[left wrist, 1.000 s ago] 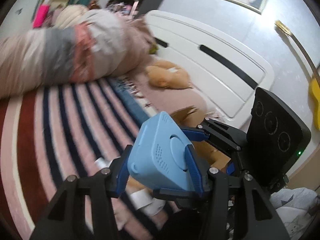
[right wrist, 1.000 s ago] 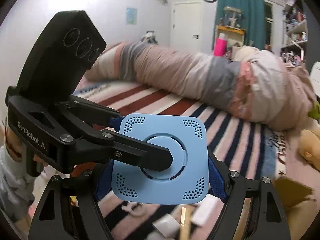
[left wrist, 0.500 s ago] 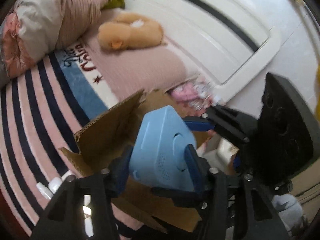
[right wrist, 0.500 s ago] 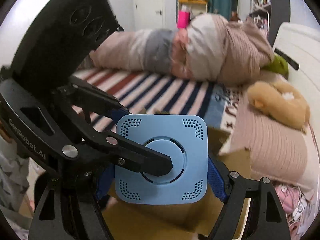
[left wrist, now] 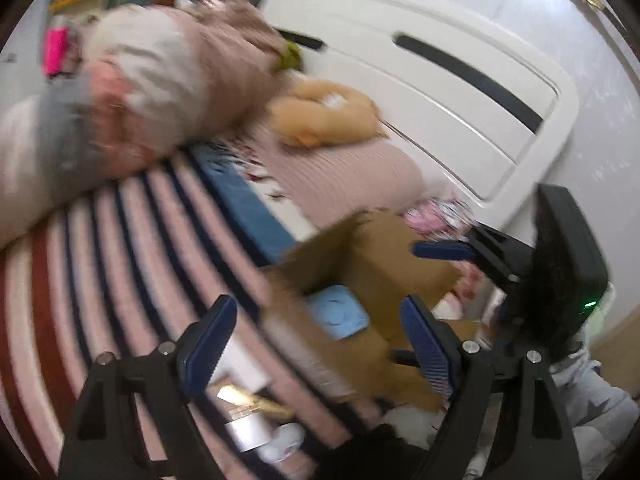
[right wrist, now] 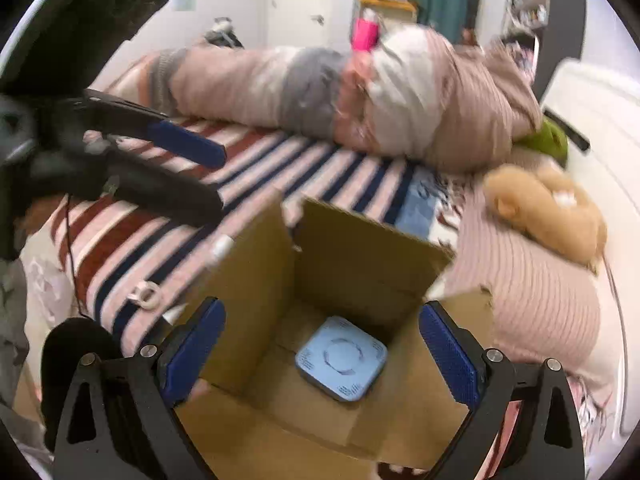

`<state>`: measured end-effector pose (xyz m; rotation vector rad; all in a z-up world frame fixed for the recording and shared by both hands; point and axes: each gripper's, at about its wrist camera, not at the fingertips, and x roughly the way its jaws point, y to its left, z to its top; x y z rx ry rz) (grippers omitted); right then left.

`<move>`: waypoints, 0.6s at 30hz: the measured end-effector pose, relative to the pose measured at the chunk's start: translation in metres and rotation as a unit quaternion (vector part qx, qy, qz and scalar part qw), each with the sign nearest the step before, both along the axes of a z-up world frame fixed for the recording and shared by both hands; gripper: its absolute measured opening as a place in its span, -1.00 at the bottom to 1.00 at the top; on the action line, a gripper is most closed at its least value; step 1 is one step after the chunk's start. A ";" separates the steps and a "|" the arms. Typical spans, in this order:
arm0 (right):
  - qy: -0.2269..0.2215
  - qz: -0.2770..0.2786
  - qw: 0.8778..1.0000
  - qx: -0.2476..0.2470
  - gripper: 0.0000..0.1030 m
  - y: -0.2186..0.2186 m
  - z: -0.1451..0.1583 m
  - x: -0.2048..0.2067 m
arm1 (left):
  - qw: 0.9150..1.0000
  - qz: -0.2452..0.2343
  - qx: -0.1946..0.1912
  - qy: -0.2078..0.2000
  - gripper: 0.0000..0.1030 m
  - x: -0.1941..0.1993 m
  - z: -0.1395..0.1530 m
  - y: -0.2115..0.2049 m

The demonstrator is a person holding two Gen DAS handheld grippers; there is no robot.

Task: Organize rigid objects
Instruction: 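Carry the light-blue device into the cardboard box and open the right gripper, then grasp the clear tape roll with the right gripper and drop it into the box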

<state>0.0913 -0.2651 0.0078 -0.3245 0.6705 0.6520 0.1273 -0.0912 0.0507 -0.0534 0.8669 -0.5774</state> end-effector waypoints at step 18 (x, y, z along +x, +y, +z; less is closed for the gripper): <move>0.139 0.215 0.966 -0.039 0.29 0.202 -0.131 -0.055 | 0.979 0.190 0.027 -0.071 0.65 -0.086 -0.153 0.197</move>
